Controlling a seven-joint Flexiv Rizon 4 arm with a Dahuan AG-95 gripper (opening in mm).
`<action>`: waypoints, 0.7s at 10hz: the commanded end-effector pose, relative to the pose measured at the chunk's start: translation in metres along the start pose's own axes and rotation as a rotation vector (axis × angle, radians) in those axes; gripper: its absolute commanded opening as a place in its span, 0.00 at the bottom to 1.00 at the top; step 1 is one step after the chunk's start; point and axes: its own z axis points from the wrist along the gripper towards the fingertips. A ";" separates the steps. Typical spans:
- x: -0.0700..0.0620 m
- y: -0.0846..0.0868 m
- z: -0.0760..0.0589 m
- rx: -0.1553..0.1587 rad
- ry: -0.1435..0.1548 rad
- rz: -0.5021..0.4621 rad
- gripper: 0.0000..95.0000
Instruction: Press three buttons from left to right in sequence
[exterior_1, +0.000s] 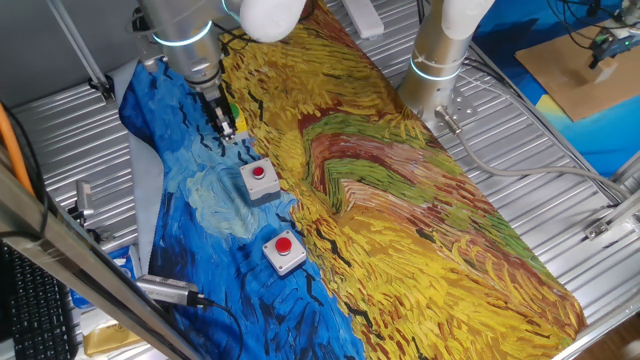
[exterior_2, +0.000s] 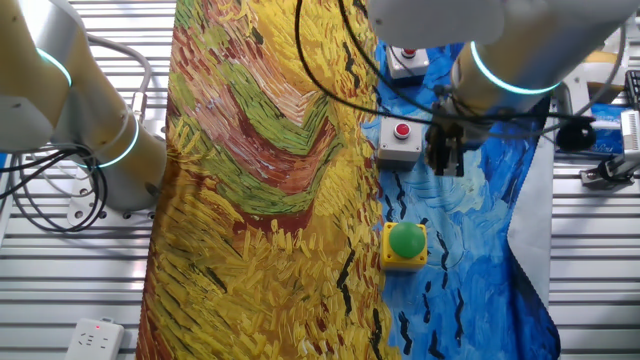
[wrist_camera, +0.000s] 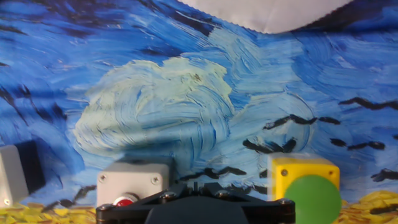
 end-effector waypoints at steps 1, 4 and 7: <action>-0.003 0.003 0.000 0.005 0.007 0.004 0.00; -0.003 0.003 0.004 0.018 0.010 0.005 0.00; -0.003 0.002 0.005 0.007 0.011 0.011 0.00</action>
